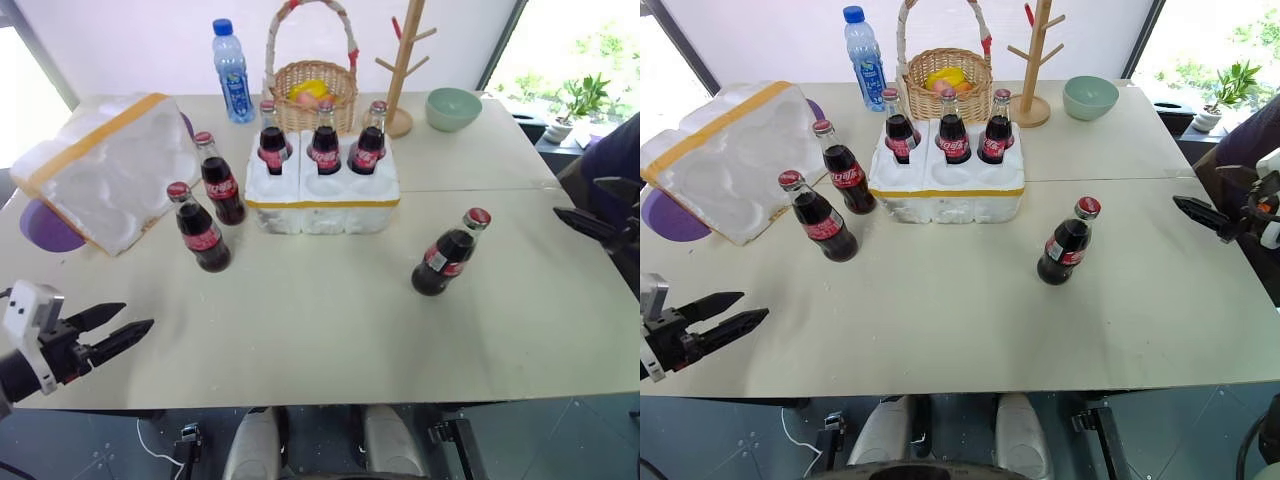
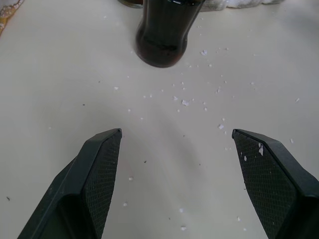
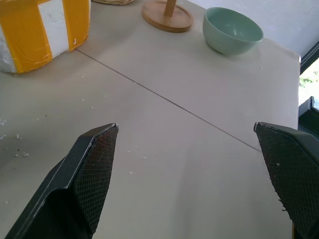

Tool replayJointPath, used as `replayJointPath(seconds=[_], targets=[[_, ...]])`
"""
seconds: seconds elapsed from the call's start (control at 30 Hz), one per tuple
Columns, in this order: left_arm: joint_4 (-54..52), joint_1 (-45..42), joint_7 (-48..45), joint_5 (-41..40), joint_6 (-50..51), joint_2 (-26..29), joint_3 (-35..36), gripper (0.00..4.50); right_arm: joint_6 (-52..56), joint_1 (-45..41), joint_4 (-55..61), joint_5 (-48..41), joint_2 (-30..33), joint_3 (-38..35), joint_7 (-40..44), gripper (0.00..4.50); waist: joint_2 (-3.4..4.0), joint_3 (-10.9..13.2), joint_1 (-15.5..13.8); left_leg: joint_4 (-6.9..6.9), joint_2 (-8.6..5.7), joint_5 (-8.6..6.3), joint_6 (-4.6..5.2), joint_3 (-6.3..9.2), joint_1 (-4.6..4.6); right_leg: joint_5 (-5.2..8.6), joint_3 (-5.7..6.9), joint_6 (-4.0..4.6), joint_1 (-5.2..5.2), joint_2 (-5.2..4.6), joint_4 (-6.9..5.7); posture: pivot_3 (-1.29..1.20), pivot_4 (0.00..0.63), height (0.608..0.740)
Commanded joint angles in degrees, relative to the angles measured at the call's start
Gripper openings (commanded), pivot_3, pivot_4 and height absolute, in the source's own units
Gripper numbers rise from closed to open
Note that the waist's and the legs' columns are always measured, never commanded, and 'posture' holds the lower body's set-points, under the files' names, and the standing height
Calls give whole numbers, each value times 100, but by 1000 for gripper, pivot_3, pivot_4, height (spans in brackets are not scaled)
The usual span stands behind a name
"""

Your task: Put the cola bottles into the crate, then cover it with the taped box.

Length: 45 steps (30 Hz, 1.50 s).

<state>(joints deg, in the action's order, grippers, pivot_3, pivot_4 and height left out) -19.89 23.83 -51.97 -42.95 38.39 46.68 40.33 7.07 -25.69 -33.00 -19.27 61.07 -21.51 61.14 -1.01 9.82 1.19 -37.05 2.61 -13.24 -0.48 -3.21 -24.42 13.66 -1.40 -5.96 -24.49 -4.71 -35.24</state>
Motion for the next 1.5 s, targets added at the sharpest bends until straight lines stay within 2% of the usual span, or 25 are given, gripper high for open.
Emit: replayJointPath(seconds=[0.03, 0.43, 0.47, 0.53, 0.77, 0.9, 1.03, 1.2, 1.5], targets=[[23, -64, 113, 375, -306, 53, -13, 3705, -92, -14, 15, -65, 52, -197, -50, 4500, 0, 0, -1, 0, 0, 0, 0, 0, 0, 0, 0, 0, 0, 0, 0, 0, 150, 740], [413, -883, 580, 381, -229, -26, -2, 3705, 120, -162, -32, -171, 63, -118, 134, 4500, 0, 0, -3, -1, -4, 1, 1, -15, 0, -1, 0, 0, 2, 5, -2, 0, 150, 740], [421, -998, 535, 322, -264, -36, -32, 4120, 241, -243, -38, -216, 97, -80, 262, 4500, 0, 0, -3, -1, -9, 1, 1, -15, 0, -1, 1, 0, 2, 6, -2, 0, 150, 740], [443, -1262, 498, 371, -381, -10, -202, 4477, 445, -429, 16, -302, 208, 19, 613, 4500, 1, 0, -3, -3, -10, 1, 1, -15, 1, -1, 0, 0, 3, 6, -5, 0, 150, 740], [457, -2002, 460, 403, -424, 28, -742, 4477, 1281, -1873, -145, -369, 593, 584, 1594, 4500, 25, 11, -1, -2, -14, 1, 2, -20, 0, -2, -2, 0, -2, 7, -10, 0, 150, 740], [657, -2517, 275, 392, -439, 57, -1141, 4477, 2219, -3318, 293, -493, 632, 1329, 2620, 4500, 41, 21, 8, 3, -11, 1, 1, -19, 0, -2, -1, 0, -9, 15, -14, 0, 150, 740], [898, -2882, 150, 607, -601, -1, -1580, 4477, 2973, -3841, 1113, -876, 576, 1874, 3124, 4500, 48, 25, -5, 2, -10, 1, 1, -16, 0, -2, 1, 0, -10, 17, -19, 0, 150, 740], [1520, -3478, 62, 951, -939, -154, -2130, 4477, 3569, -3959, 2045, -1476, 493, 2131, 3136, 4500, 45, 29, -47, -1, -16, 0, -1, -20, -11, -2, 0, 0, -15, 3, -17, 0, 150, 740], [2622, -4507, -149, 1501, -1568, -562, -2858, 4477, 4126, -3675, 3198, -2024, 354, 1888, 3002, 4500, 43, 29, -43, -6, -16, 1, 0, -19, -10, -5, 1, -3, -13, 8, -23, 0, 150, 740]])
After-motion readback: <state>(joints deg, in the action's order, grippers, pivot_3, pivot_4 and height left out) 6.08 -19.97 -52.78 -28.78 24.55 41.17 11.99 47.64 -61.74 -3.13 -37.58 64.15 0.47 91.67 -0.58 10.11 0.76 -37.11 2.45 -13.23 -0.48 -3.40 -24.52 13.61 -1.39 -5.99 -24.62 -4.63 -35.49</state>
